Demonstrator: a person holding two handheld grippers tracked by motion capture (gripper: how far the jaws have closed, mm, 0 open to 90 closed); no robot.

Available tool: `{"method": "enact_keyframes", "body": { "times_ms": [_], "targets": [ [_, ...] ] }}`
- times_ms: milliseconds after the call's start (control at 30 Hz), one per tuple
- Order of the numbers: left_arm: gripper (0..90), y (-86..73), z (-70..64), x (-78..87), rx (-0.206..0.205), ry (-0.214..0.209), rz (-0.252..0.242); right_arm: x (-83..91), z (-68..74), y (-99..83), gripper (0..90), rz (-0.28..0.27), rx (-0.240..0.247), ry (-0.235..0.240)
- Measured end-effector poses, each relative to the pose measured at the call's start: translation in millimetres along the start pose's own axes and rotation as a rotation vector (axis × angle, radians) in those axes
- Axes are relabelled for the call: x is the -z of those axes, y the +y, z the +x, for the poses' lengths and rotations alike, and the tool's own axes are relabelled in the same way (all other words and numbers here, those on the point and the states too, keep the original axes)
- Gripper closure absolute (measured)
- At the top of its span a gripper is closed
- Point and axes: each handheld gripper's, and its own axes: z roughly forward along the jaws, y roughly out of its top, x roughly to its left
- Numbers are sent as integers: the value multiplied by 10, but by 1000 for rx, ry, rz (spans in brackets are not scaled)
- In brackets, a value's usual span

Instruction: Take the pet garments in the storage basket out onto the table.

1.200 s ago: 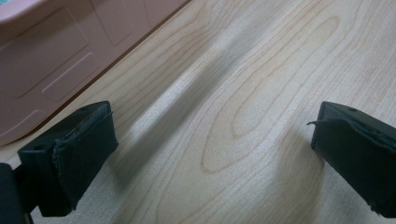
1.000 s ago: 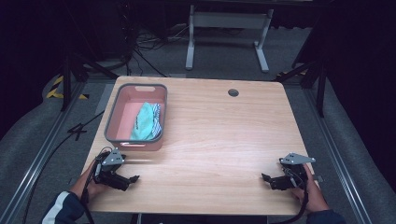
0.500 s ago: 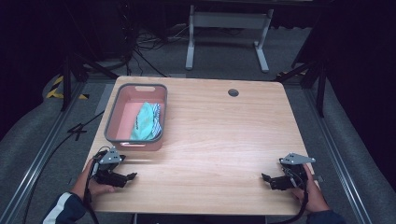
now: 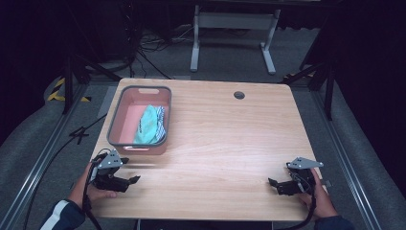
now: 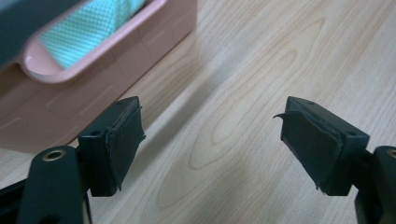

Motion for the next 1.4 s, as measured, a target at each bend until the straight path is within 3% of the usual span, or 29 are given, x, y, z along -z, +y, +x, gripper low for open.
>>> {"method": "enact_keyframes", "body": {
  "times_ms": [367,500,633,667,800,900,1233,1400],
  "targets": [
    [202,128,-33,174,-2,17,-60,1,2,-2,5,-1,-1,2],
    [218,200,2,257,-9,30,-94,1,2,-2,5,-1,-1,2],
    [220,276,22,299,18,55,-122,1,2,-2,5,-1,-1,2],
    [218,297,41,309,-4,62,-115,1,2,-2,5,-1,-1,1],
    [209,374,63,338,23,67,-130,1,2,-2,5,-1,-1,2],
    [200,479,113,362,9,77,-137,2,1,-4,5,0,1,0],
    [188,796,331,275,-4,98,-95,1,2,-4,5,-1,1,-1],
    [182,954,484,156,7,105,-33,2,4,-5,4,-1,-1,-3]
  ]
}}
